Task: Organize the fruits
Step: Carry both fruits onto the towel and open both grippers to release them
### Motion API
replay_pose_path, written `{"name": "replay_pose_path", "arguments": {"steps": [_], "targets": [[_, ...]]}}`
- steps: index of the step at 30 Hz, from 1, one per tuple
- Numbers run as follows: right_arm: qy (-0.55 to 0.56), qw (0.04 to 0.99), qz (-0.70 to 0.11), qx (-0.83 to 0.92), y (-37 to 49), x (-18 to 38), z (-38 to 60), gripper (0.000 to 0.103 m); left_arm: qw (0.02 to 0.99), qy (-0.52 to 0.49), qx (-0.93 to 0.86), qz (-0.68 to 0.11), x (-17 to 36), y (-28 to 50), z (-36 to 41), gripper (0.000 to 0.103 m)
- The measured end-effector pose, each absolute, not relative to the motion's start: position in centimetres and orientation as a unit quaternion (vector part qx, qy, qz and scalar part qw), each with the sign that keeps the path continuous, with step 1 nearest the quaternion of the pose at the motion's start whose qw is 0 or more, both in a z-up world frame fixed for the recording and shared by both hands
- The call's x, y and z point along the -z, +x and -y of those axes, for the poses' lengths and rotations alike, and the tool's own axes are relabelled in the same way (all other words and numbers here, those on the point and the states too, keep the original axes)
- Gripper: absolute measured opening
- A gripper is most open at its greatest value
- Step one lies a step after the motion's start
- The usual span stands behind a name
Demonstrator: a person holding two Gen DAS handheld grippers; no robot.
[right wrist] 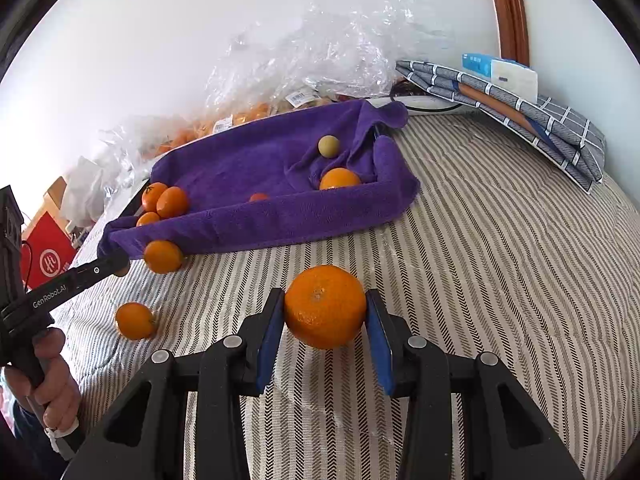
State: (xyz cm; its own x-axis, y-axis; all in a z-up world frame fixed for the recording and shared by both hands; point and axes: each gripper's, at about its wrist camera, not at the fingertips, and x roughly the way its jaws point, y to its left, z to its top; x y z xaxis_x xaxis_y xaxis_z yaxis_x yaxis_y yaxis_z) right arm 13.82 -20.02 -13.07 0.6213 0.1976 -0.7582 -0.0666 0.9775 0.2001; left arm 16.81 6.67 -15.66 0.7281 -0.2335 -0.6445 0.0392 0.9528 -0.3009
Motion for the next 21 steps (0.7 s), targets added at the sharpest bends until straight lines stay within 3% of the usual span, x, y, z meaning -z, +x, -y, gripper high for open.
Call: {"name": "replay_pose_path", "arguments": {"steps": [13,21], "targets": [[0.054,0.919,-0.376,-0.104,18.9,7.9,18.9,0.04,0.923,-0.154,0.077,-0.345,12.2,21.0,-7.6,0.027],[0.047,0.915,-0.386,-0.103,25.4,9.7,19.8,0.04,0.913,-0.15,0.103,-0.366,13.0,25.7,-4.9,0.027]]}}
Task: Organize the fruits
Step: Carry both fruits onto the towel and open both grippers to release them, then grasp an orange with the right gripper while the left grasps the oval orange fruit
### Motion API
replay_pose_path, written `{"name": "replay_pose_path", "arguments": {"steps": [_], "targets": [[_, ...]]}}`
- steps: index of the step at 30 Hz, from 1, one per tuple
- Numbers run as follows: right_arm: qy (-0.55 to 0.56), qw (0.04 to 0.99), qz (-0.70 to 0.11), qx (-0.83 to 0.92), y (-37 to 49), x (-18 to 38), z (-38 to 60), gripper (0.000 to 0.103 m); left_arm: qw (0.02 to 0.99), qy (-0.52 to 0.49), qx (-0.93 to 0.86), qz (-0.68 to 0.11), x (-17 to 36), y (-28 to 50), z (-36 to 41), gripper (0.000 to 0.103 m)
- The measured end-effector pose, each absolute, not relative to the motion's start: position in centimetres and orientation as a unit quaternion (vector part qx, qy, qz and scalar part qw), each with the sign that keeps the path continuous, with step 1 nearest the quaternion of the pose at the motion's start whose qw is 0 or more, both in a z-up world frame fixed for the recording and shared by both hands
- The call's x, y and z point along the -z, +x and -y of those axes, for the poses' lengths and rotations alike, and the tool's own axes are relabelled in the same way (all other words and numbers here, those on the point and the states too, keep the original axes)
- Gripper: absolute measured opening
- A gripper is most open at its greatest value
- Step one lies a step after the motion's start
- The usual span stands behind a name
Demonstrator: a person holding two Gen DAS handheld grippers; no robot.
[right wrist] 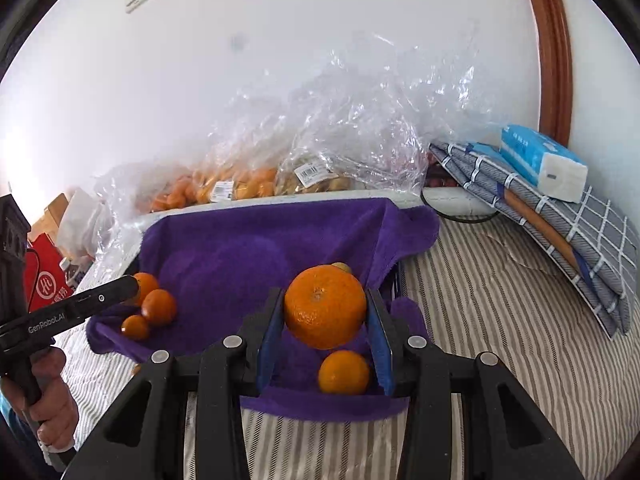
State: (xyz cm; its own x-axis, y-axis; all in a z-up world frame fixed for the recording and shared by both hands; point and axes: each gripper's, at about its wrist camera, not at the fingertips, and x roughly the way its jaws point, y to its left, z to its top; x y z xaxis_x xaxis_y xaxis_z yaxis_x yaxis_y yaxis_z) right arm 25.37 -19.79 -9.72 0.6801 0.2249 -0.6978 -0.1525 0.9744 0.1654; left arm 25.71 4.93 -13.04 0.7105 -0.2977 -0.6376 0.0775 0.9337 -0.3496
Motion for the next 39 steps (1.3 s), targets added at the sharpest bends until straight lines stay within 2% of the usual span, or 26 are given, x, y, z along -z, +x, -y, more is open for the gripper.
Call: {"name": "replay_pose_path", "arguments": {"steps": [11,22,25,33,39], "targets": [[0.078,0.896,-0.423,-0.111,27.0,12.8,20.7,0.04,0.9,-0.142,0.127,-0.392,15.2,25.8,-3.7,0.027],[0.046,0.91,-0.401,-0.089,25.4,12.5,20.0,0.046,0.904,-0.125,0.122,-0.389,15.7,25.6,-3.1,0.028],[0.04,0.92,-0.383,-0.076,24.5,11.8,19.9,0.046,0.906,-0.116,0.128,-0.387,15.5,25.5,-2.8,0.035],[0.021,0.923,-0.375,-0.082,19.9,8.8,16.7,0.046,0.923,-0.121,0.095,-0.352,13.5,23.3,-5.5,0.038],[0.014,0.907,-0.404,-0.121,15.6,9.9,12.5,0.046,0.924,-0.136,0.066,-0.351,13.4,19.6,-9.8,0.041]]}}
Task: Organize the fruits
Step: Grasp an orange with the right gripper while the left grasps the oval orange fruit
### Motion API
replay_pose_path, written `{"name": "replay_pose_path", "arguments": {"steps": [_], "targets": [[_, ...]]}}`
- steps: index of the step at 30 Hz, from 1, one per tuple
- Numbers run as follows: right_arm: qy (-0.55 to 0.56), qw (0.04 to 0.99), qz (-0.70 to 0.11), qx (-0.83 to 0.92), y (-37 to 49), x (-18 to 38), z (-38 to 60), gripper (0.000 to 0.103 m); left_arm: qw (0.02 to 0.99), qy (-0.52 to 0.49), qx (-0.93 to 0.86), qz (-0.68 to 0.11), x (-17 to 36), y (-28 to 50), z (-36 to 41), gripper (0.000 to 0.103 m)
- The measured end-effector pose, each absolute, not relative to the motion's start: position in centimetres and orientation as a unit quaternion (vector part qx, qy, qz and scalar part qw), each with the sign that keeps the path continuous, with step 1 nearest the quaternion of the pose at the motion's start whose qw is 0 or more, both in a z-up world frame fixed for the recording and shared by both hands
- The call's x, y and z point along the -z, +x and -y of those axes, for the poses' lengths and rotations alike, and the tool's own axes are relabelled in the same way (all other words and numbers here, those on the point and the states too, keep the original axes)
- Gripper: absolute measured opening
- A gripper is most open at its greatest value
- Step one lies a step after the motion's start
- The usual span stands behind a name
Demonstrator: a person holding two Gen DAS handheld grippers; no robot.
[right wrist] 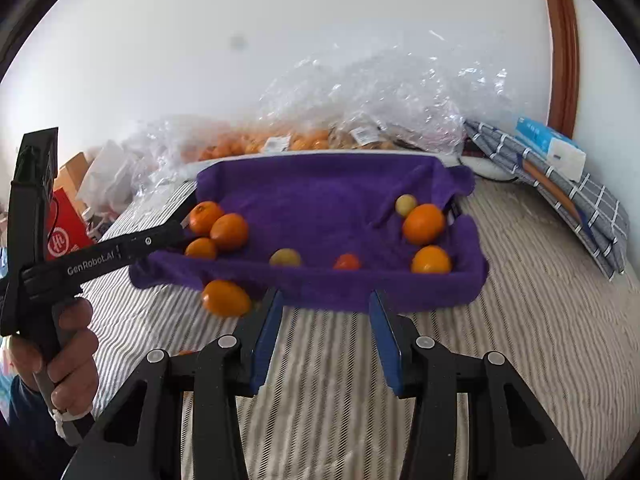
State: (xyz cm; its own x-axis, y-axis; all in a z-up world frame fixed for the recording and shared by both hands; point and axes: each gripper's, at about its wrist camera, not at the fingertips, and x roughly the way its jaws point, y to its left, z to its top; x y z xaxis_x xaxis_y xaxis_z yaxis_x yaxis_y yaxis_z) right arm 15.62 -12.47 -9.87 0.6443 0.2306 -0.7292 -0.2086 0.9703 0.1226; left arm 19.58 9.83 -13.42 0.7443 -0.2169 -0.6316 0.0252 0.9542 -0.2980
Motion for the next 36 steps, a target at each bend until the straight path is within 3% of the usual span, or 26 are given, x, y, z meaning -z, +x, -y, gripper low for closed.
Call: {"name": "replay_pose_path", "arguments": {"steps": [17,22,36], "targets": [[0.0,0.87,-0.456,-0.187,12.9,13.4,4.2,0.046,0.921,-0.17,0.032,-0.348,15.0,14.6,-15.3,0.045],[-0.004,0.864,-0.468,-0.188,13.4,14.3,3.6,0.034,0.922,-0.167,0.031,-0.349,15.1,14.6,-15.3,0.045],[0.03,0.886,-0.451,-0.107,12.5,12.3,13.3,0.034,0.906,-0.113,0.116,-0.391,15.4,16.2,-7.0,0.047]]}}
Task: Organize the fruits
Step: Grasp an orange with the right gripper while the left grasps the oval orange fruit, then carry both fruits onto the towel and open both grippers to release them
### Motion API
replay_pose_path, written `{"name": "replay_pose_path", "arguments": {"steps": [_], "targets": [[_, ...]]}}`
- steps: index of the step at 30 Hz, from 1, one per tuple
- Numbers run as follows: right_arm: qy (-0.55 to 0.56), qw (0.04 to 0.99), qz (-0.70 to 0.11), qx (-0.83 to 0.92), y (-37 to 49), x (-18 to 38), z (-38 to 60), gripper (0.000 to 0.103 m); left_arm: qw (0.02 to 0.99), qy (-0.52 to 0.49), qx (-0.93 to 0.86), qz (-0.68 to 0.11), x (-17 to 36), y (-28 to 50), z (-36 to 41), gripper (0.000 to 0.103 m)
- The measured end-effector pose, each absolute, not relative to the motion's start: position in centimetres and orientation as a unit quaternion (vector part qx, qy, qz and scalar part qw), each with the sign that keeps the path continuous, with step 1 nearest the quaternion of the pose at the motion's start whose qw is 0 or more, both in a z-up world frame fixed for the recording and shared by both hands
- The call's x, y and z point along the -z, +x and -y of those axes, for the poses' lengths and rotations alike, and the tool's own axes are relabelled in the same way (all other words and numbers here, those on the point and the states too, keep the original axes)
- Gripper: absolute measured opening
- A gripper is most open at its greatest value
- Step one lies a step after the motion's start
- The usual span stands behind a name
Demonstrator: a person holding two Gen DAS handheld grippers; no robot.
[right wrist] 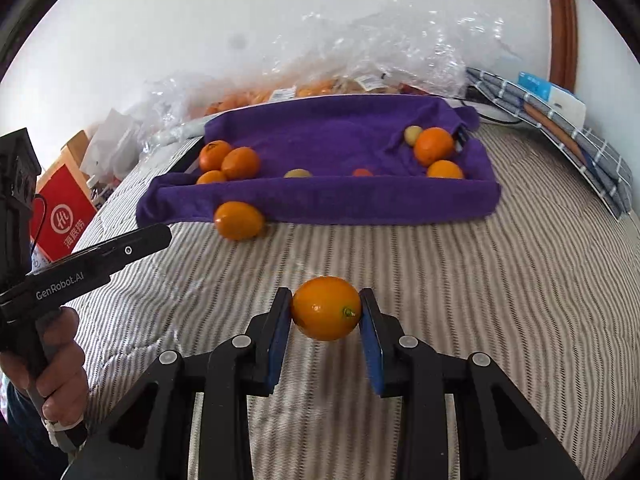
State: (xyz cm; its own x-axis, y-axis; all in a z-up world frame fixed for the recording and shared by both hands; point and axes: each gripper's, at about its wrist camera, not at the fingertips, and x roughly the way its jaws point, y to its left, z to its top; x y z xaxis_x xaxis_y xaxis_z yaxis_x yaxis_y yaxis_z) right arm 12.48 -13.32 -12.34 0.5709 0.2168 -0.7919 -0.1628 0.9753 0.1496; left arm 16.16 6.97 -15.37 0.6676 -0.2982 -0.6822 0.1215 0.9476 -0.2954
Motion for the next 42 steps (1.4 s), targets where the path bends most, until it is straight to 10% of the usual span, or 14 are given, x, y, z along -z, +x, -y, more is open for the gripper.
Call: {"name": "replay_pose_path", "arguments": {"steps": [42], "targets": [[0.043,0.919,-0.385,-0.077,14.7,8.7,18.4,0.034,0.915,-0.108,0.046,-0.386,11.7,17.3,-8.1,0.039]]}}
